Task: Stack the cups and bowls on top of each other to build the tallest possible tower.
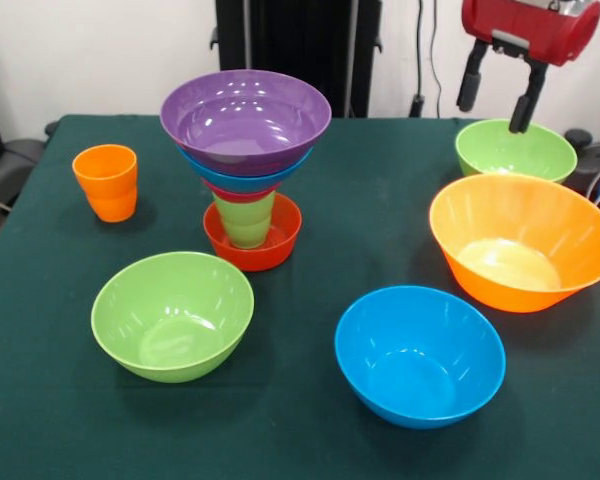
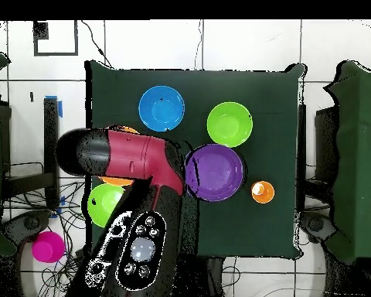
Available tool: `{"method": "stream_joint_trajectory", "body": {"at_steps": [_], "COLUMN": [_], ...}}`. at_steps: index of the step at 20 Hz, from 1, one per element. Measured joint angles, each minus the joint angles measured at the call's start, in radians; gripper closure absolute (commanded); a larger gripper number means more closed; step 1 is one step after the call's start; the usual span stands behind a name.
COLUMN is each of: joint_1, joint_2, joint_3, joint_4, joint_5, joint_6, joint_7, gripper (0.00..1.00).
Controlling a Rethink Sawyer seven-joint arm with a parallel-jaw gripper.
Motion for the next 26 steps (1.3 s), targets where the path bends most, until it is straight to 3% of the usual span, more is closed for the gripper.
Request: {"method": "stream_joint_trajectory", "body": {"at_steps": [12,21,26], "joint_1": [0.0,-0.007,-0.024], "joint_2": [-0.001,0.0,0.001], "joint_3": [0.029,0.04,0.066], "joint_4": [0.089,0.126,0.143], "joint_5": [0.119,0.129,0.129], "joint_6": [-0.122,-0.186,-0.29], "joint_7": [0.0,0.0,0.0], "gripper": [0.0,0.0,0.0]}}
